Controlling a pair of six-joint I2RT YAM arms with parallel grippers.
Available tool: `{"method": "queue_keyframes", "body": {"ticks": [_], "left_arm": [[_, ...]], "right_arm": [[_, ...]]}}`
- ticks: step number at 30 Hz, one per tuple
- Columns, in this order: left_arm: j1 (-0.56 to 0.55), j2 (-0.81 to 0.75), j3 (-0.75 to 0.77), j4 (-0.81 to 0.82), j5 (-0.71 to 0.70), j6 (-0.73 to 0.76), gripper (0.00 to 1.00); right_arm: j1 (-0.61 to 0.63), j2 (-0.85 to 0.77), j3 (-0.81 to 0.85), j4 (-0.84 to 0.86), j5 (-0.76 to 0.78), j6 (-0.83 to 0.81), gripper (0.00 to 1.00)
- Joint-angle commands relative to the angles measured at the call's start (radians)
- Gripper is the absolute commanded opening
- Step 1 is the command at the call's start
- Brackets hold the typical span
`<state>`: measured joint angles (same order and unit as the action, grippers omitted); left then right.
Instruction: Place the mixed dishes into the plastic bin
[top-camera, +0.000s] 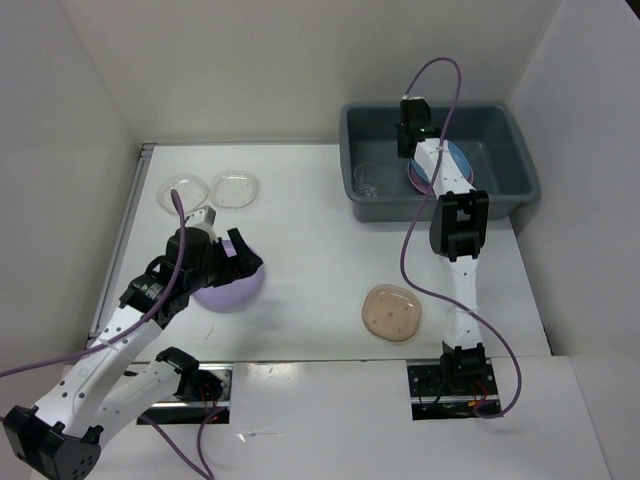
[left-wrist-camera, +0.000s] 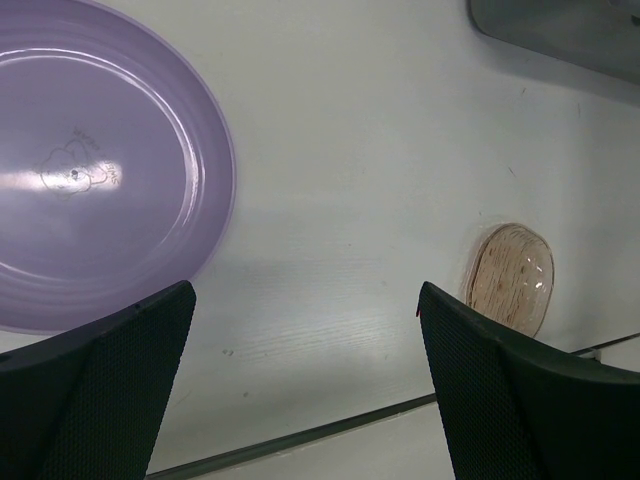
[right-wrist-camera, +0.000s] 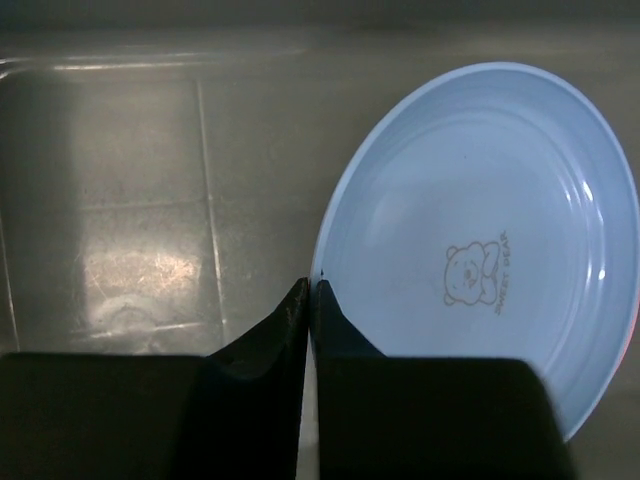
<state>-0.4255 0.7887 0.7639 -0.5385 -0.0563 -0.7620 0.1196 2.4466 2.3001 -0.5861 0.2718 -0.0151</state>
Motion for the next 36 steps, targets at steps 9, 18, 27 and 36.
{"method": "queue_keyframes", "body": {"ticks": [9, 18, 27, 36], "left_arm": [[0.007, 0.006, 0.021, 0.006, 0.000, 0.023, 0.99], [0.007, 0.049, 0.035, 0.006, -0.068, 0.000, 0.99], [0.007, 0.106, 0.097, -0.040, -0.212, -0.057, 0.99], [0.027, 0.164, 0.023, -0.031, -0.249, -0.157, 0.99]], "right_arm": [[-0.005, -0.017, 0.035, 0.006, 0.087, 0.029, 0.45], [0.017, -0.301, 0.036, -0.067, -0.051, 0.093, 0.61], [0.146, -0.661, -0.229, -0.093, -0.065, 0.141, 0.64], [0.351, -0.965, -0.704, -0.078, -0.126, 0.202, 0.64]]}}
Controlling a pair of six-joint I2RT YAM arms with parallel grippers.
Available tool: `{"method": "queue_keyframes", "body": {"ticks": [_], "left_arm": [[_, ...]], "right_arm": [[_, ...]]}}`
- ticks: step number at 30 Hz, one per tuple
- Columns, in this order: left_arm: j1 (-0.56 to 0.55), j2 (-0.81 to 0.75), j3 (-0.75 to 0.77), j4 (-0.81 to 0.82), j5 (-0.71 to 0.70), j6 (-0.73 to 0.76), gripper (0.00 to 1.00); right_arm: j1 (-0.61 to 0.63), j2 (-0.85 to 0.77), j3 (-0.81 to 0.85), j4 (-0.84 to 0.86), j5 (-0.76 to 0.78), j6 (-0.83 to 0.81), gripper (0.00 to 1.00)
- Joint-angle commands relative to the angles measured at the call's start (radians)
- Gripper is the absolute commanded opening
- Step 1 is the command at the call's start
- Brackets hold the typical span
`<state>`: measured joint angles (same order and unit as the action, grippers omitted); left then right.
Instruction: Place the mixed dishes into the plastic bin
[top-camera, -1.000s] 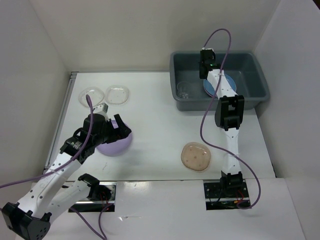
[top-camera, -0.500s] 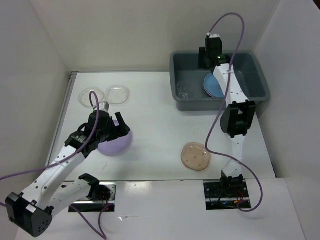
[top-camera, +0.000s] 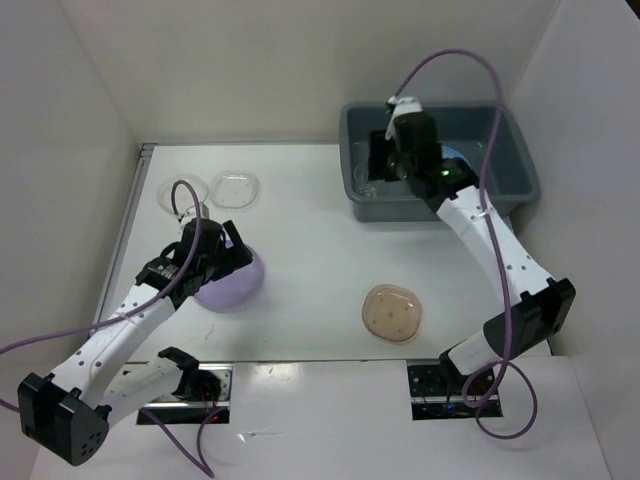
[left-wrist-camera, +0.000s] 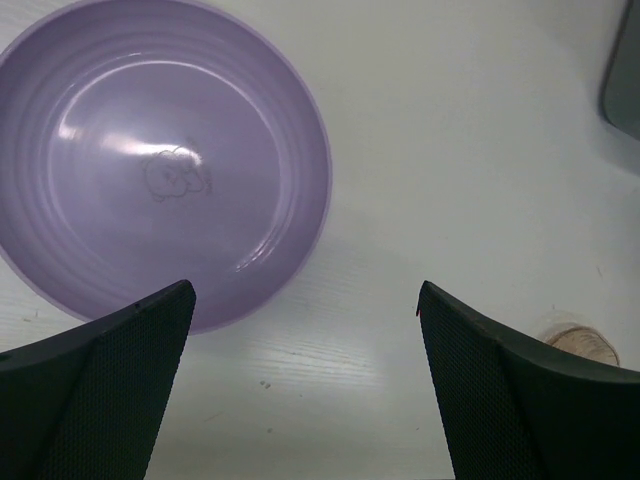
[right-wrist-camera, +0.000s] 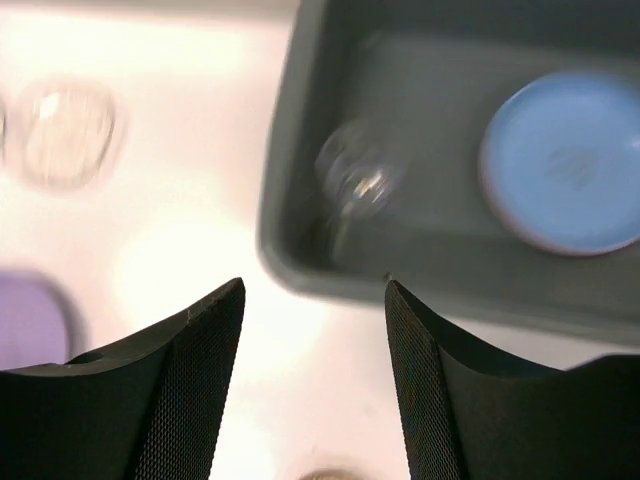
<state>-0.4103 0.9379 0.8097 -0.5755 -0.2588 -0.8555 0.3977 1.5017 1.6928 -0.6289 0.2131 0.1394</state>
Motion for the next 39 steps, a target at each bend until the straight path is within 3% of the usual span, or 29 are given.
{"method": "queue_keyframes", "body": {"ticks": [1, 4, 10, 16, 27, 39], "left_arm": [[0.011, 0.006, -0.023, 0.006, -0.056, -0.063, 0.99], [0.031, -0.043, -0.052, 0.032, -0.056, -0.088, 0.99], [0.061, -0.063, -0.073, 0.042, -0.065, -0.099, 0.99], [0.061, -0.063, -0.083, 0.052, -0.056, -0.099, 0.99], [0.061, -0.110, -0.092, 0.034, -0.056, -0.099, 0.99], [0.070, -0.128, -0.101, 0.034, -0.056, -0.099, 0.99]], "right_arm": [[0.125, -0.035, -0.131, -0.035, -0.096, 0.058, 0.64], [0.222, -0.077, -0.296, -0.019, -0.236, 0.126, 0.63], [0.337, -0.057, -0.427, 0.127, -0.394, 0.227, 0.63], [0.375, 0.061, -0.418, 0.227, -0.477, 0.247, 0.63], [0.385, 0.320, -0.312, 0.330, -0.495, 0.293, 0.63], [0.424, 0.525, -0.137, 0.348, -0.517, 0.302, 0.63]]}}
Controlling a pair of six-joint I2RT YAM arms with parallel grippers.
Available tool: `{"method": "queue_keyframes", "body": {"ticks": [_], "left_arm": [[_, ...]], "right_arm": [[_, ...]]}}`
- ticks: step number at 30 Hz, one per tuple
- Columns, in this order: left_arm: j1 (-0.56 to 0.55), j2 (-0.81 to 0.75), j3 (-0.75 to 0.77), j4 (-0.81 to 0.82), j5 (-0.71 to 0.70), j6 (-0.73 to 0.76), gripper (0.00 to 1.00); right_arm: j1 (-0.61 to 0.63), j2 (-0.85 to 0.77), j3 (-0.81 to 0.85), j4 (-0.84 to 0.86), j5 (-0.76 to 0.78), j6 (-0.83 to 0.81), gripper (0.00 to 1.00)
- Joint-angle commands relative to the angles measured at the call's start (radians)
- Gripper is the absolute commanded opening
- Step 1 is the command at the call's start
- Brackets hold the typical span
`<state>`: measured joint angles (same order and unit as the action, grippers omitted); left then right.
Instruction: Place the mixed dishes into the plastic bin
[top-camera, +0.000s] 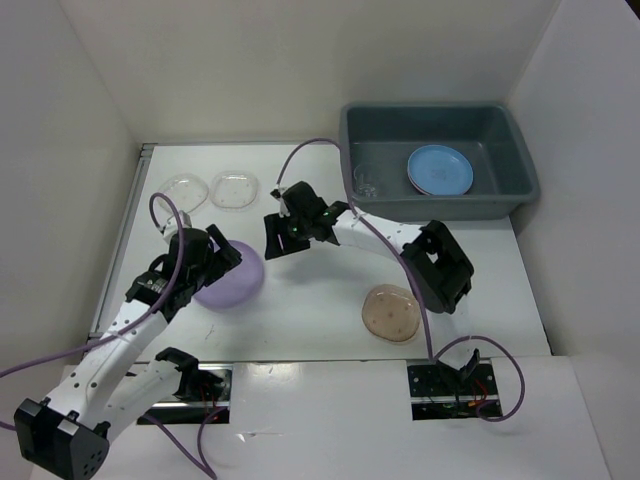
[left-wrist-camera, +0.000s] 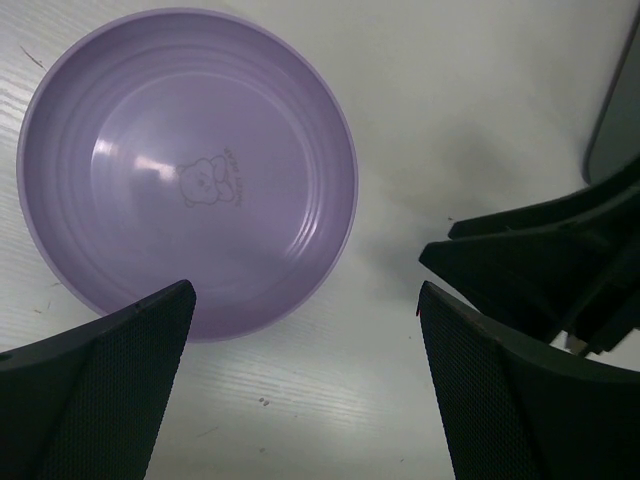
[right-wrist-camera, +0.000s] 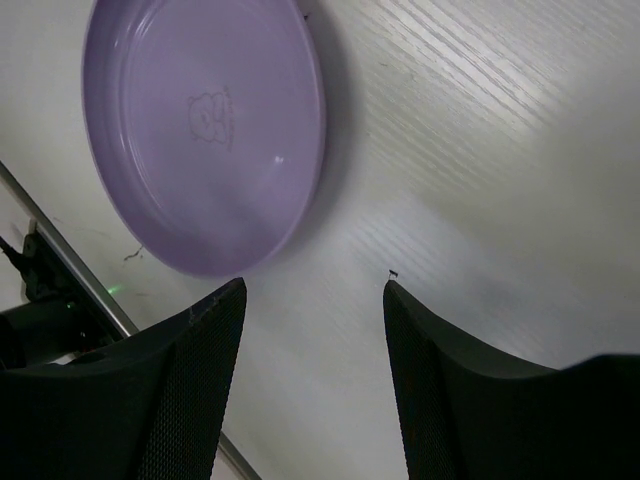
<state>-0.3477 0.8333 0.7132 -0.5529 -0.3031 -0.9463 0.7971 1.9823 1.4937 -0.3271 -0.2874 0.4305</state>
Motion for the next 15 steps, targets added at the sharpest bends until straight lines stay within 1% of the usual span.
{"method": "queue_keyframes", "body": {"ticks": [1, 9, 15], "left_arm": [[0.007, -0.023, -0.004, 0.011, -0.011, 0.001, 0.99], [0.007, -0.042, -0.004, 0.011, -0.011, 0.001, 0.99], [0.007, -0.042, -0.004, 0.011, -0.011, 0.011, 0.99]], "right_arm": [[0.025, 0.055, 0.080, 0.046, -0.016, 0.011, 0.63], [0.045, 0.142, 0.126, 0.037, -0.035, 0.011, 0.63], [0.054, 0.197, 0.178, 0.019, -0.044, 0.011, 0.60]]}}
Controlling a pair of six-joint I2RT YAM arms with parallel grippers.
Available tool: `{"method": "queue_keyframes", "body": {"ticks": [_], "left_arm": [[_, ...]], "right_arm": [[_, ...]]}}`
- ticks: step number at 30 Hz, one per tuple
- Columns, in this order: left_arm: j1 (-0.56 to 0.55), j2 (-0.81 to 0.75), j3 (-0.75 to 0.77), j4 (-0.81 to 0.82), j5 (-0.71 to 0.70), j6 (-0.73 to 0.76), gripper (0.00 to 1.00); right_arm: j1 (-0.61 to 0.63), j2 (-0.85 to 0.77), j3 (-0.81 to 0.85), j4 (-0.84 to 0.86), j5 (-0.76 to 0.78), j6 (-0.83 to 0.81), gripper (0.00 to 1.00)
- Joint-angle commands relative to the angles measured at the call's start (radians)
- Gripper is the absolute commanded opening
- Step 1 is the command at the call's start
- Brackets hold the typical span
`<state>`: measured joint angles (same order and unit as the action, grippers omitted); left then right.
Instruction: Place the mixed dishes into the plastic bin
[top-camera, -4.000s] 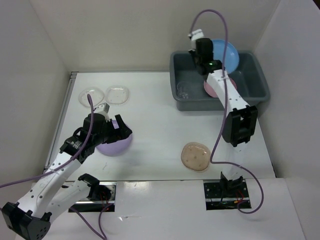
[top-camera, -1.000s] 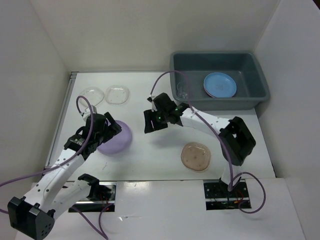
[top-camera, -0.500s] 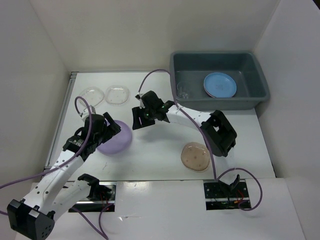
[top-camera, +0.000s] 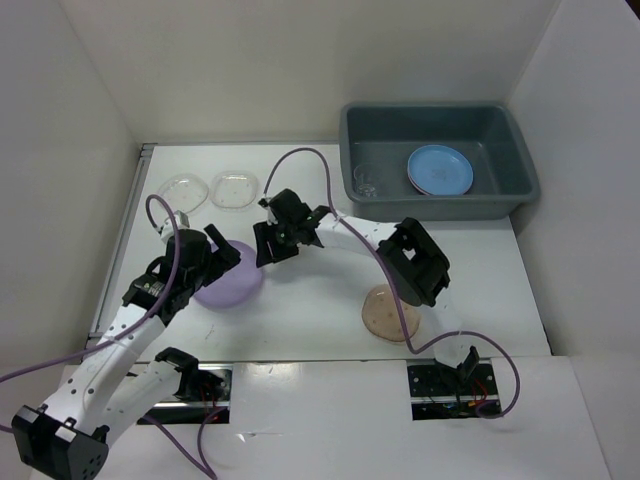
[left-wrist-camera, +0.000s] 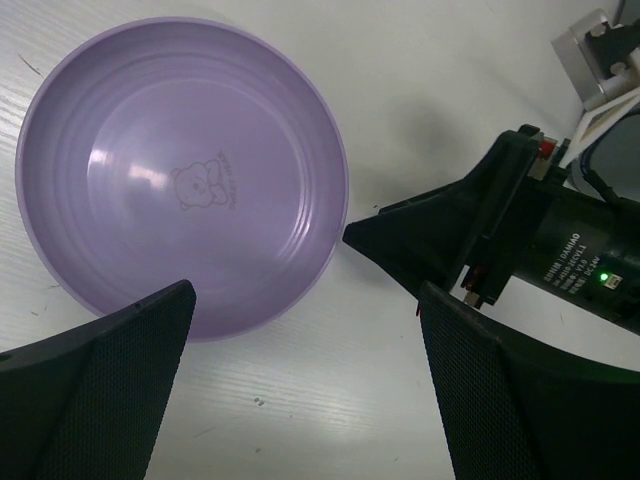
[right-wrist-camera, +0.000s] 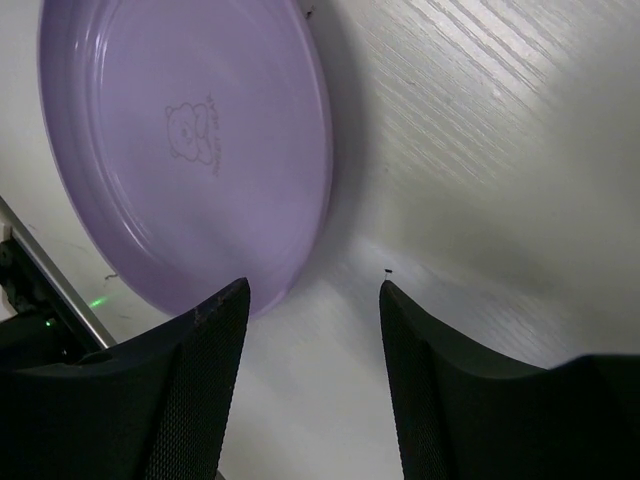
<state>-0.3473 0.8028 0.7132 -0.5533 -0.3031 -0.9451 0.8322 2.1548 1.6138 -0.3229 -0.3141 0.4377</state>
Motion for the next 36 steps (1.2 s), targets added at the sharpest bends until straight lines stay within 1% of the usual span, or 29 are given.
{"method": "queue_keyframes", "body": {"ticks": [1, 8, 10, 16, 17, 19, 20, 23, 24, 25, 28, 32, 36], "left_arm": [[0.007, -0.011, -0.004, 0.012, -0.011, 0.009, 0.99], [0.007, -0.011, -0.004, 0.012, -0.011, 0.009, 0.99], [0.007, -0.020, -0.004, 0.012, -0.020, 0.009, 0.99], [0.007, -0.020, -0.004, 0.012, -0.021, 0.009, 0.99], [0.007, -0.020, -0.004, 0.012, -0.021, 0.009, 0.99], [0.007, -0.030, -0.004, 0.012, -0.021, 0.009, 0.99], [0.007, -0.030, -0.004, 0.012, -0.021, 0.009, 0.99], [0.007, -0.030, -0.014, 0.012, -0.021, 0.009, 0.99], [0.007, -0.030, -0.014, 0.012, -0.021, 0.009, 0.99], [0.007, -0.030, -0.014, 0.003, -0.021, 0.009, 0.99], [0.007, -0.048, -0.014, -0.006, -0.040, 0.009, 0.99], [0.007, -0.082, -0.003, -0.028, -0.082, -0.001, 0.99], [0.007, -0.106, 0.006, -0.046, -0.105, -0.012, 0.99]], "right_arm": [[0.028, 0.039, 0.072, 0.015, -0.026, 0.004, 0.60], [0.048, 0.088, 0.132, -0.010, -0.013, 0.004, 0.54], [0.048, 0.099, 0.143, -0.019, -0.013, 0.004, 0.46], [0.058, 0.119, 0.164, -0.037, 0.006, -0.005, 0.41], [0.058, 0.119, 0.164, -0.038, 0.006, -0.005, 0.36], [0.058, 0.128, 0.164, -0.047, 0.016, -0.014, 0.31], [0.058, 0.128, 0.164, -0.047, 0.017, -0.014, 0.24], [0.058, 0.137, 0.164, -0.056, 0.026, -0.024, 0.12], [0.058, 0.137, 0.164, -0.067, 0.026, -0.024, 0.03], [0.058, 0.137, 0.164, -0.067, 0.045, -0.033, 0.00], [0.058, 0.102, 0.164, -0.087, 0.085, -0.047, 0.00], [0.058, 0.007, 0.155, -0.117, 0.194, -0.089, 0.00], [0.045, -0.084, 0.233, -0.192, 0.305, -0.132, 0.00]]}}
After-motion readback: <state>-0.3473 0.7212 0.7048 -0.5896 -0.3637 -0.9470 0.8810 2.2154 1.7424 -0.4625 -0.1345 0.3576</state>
